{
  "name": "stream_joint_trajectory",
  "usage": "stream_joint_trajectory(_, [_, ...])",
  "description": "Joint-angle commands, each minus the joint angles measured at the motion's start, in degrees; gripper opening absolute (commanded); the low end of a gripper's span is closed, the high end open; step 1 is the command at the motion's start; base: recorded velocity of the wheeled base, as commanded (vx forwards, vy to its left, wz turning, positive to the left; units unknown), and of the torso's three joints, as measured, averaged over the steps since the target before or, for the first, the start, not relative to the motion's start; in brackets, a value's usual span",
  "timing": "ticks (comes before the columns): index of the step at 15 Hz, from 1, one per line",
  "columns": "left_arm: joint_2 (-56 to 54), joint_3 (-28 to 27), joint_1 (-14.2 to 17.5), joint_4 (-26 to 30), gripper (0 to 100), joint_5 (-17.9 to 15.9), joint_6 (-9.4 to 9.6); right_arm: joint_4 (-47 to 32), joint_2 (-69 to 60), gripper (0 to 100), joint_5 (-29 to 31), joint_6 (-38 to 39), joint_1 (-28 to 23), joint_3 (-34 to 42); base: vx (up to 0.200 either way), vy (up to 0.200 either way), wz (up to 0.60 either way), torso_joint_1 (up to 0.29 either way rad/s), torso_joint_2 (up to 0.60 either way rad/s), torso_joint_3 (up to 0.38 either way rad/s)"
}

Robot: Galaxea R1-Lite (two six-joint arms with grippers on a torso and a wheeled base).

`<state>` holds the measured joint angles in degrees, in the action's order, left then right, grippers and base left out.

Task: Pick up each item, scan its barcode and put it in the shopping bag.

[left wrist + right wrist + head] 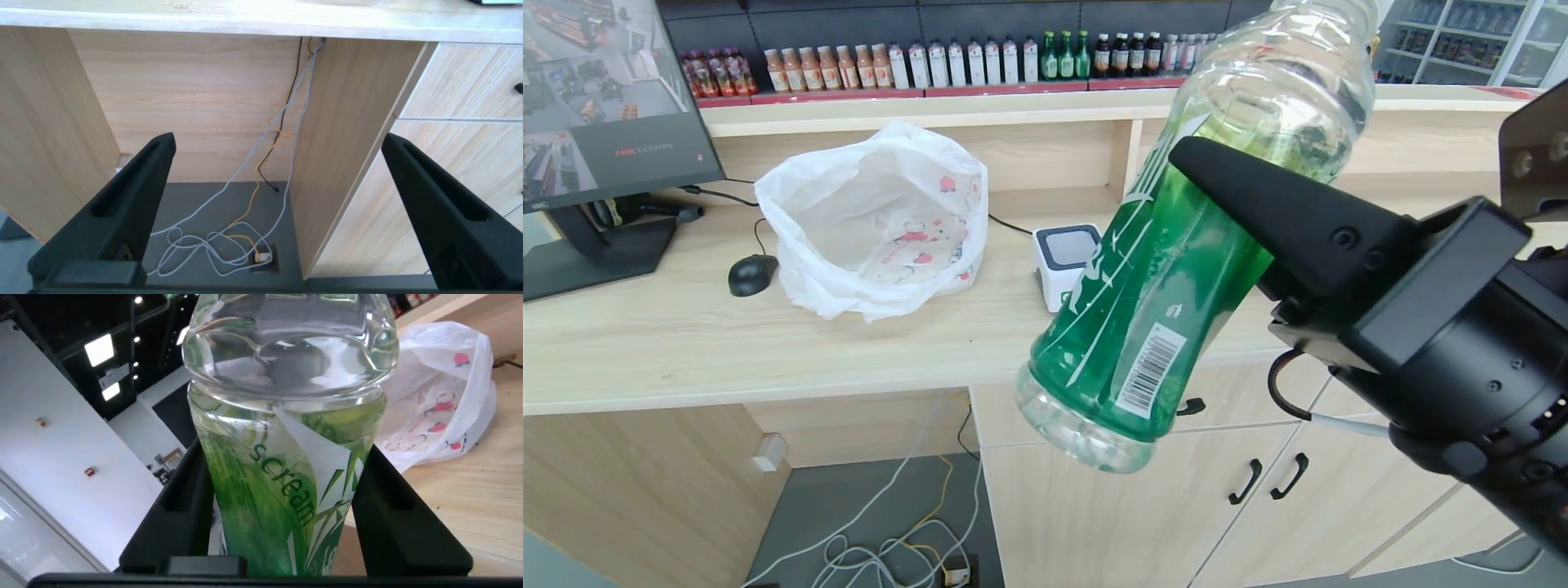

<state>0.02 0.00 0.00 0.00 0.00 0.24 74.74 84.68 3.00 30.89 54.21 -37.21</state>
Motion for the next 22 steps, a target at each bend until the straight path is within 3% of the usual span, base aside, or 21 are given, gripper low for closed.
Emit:
stream_joint_trajectory(1, [-0.02, 0.00, 0.00, 0.00, 100, 0.00, 0.02, 0.05, 0.14, 0, 0.08, -0.04, 0.02, -0.06, 0.000, 0.000, 0.00, 0.000, 0.00, 0.000])
stream_joint_trajectory(22, [-0.02, 0.00, 0.00, 0.00, 100, 0.00, 0.02, 0.14, -0.04, 0, 0.34, -6.37, -1.65, 3.37, 0.000, 0.000, 0.00, 0.000, 0.00, 0.000])
